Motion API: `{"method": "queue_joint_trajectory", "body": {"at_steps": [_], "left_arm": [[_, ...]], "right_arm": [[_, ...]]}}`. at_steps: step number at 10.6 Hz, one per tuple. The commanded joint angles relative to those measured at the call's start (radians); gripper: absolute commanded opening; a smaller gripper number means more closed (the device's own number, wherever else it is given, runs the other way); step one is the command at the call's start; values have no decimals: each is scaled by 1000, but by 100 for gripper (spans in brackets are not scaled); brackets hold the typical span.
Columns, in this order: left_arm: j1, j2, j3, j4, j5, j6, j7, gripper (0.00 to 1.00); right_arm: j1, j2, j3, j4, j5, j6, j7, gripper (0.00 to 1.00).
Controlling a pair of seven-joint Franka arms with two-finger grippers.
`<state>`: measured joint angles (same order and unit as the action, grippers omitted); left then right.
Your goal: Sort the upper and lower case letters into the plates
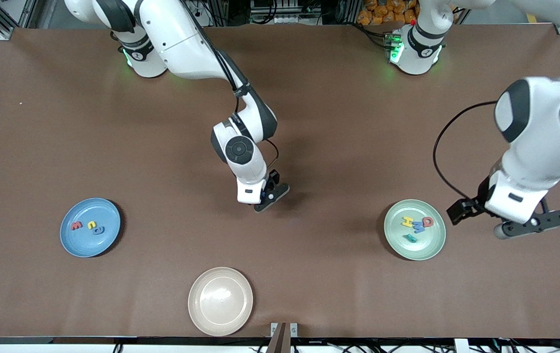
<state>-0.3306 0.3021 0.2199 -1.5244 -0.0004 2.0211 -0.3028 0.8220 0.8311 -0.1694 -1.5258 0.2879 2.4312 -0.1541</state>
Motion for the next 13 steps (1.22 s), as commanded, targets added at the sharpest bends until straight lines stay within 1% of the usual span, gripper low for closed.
{"method": "queue_joint_trajectory", "body": {"at_steps": [1,3,4,5,6,7,8,9,10,11,13], "left_arm": [[-8,-82,35,-23,-16,-60,85,100],[-2,-128,33,-25,-15,-128,85,100],[7,-155,32,-25,-15,-165,85,100],[10,-173,26,-25,-15,-191,86,100],[19,-197,16,-25,-13,-226,85,100],[56,-210,-38,-25,-13,-252,85,100],[115,-233,-110,-25,-13,-277,83,100],[157,-245,-166,-26,-13,-295,83,100],[183,-257,-194,-26,-12,-317,83,100],[206,-265,-218,-28,-12,-327,83,100],[283,-279,-295,-28,-4,-349,93,100]], "right_arm": [[2,17,-2,22,2,3,15,0],[-14,-6,-10,30,4,0,19,0],[-30,-38,-37,27,8,-12,19,0],[-38,-64,-83,21,10,-26,18,0],[-43,-82,-151,23,11,-65,21,0],[-43,-92,-233,18,11,-87,42,0],[-40,-93,-313,10,11,-101,68,0],[-40,-92,-382,-3,11,-127,111,0],[-44,-90,-442,-28,11,-130,152,0],[-73,-86,-485,-49,11,-132,168,0],[-185,-79,-489,-88,11,-123,168,0]]}}
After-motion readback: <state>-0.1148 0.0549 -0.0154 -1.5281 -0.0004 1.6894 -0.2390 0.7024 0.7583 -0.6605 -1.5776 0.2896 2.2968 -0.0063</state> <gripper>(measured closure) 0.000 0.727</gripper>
